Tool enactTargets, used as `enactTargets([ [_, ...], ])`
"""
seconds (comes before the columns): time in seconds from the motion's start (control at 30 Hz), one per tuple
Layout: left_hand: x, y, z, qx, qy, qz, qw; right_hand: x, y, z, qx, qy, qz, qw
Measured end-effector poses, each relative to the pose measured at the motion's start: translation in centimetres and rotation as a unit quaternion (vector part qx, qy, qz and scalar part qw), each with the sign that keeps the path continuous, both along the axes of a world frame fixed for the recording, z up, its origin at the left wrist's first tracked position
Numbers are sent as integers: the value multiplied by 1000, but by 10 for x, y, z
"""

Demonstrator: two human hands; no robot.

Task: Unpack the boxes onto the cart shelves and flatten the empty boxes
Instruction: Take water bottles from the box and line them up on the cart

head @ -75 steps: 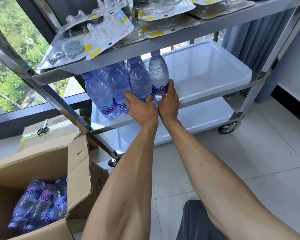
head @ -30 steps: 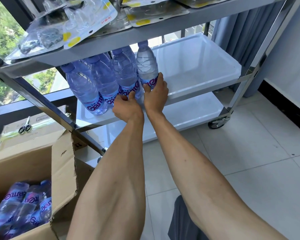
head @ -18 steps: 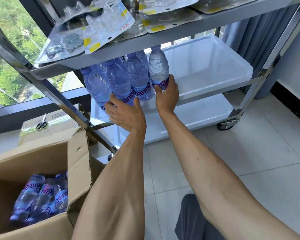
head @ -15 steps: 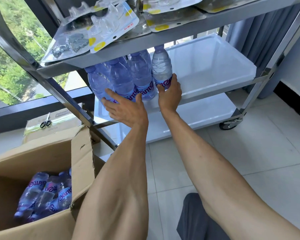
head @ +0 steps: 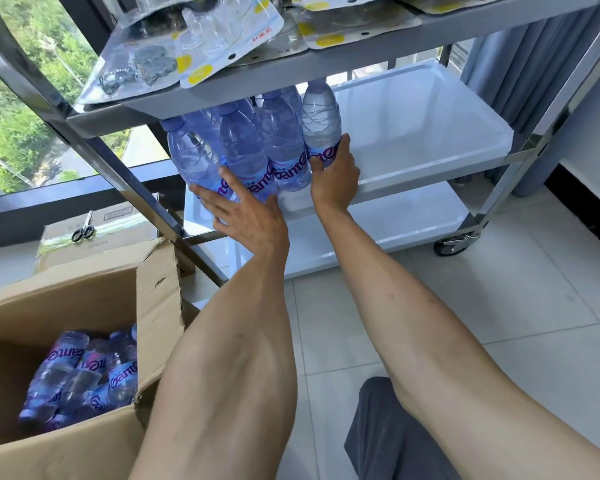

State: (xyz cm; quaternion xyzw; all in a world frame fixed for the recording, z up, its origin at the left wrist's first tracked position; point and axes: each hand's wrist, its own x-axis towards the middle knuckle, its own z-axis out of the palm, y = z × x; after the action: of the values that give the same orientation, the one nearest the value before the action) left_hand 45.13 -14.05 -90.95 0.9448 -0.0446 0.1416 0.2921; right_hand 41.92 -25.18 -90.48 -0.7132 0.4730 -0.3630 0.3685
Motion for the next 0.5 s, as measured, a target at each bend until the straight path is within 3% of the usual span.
enactTargets([
  [0.23, -14, 50, 16, 39, 8, -110, 993, -26, 54, -14, -36, 25, -57, 997],
  [0.37, -37, 102, 29, 67, 17, -99, 993, -48, 107, -8, -43, 3, -24, 999],
  [0.5, -50, 174, 39, 41, -5, -68, 997, -54, 172, 3, 13, -40, 45, 998],
])
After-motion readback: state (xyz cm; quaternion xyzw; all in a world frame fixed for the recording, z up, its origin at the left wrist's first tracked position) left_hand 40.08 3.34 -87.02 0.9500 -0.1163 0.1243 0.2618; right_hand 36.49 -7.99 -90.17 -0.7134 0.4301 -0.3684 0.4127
